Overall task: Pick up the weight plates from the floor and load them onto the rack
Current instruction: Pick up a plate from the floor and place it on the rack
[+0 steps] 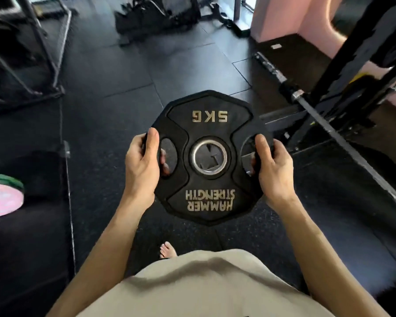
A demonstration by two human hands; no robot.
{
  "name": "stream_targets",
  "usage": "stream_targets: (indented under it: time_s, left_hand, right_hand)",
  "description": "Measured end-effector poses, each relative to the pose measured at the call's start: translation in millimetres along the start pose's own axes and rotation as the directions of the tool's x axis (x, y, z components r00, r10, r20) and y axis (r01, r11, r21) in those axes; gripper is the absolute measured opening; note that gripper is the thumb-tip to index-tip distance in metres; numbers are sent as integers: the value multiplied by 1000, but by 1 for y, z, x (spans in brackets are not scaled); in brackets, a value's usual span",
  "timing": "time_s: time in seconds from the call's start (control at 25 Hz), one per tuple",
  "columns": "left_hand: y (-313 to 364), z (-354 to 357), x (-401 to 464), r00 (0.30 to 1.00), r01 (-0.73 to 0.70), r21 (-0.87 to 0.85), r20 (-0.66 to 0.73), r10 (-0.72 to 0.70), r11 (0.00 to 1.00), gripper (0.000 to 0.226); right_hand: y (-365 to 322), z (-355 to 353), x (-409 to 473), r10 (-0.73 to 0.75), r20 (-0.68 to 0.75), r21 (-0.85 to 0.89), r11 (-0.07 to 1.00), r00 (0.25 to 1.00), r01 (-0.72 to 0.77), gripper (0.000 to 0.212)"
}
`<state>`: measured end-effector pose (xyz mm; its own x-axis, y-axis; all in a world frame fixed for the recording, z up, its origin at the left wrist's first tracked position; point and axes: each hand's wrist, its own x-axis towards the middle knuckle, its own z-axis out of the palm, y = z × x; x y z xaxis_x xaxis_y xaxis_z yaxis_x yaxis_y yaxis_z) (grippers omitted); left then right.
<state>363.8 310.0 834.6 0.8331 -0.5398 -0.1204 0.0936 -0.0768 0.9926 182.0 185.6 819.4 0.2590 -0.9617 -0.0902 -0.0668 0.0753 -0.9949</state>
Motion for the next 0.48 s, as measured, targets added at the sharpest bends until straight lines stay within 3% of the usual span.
stream_targets:
  time_s: [0.2,0.48]
  left_hand:
    - [18,-116,85,994,-8,-26,-106,5,1000,31]
    - [30,-192,205,975,-32,-71,-222,15,997,31]
  right_hand:
    - [-19,155,13,-20,97,-34,999,995,23,33]
    - [-32,306,76,-13,239,-32,999,971,22,31]
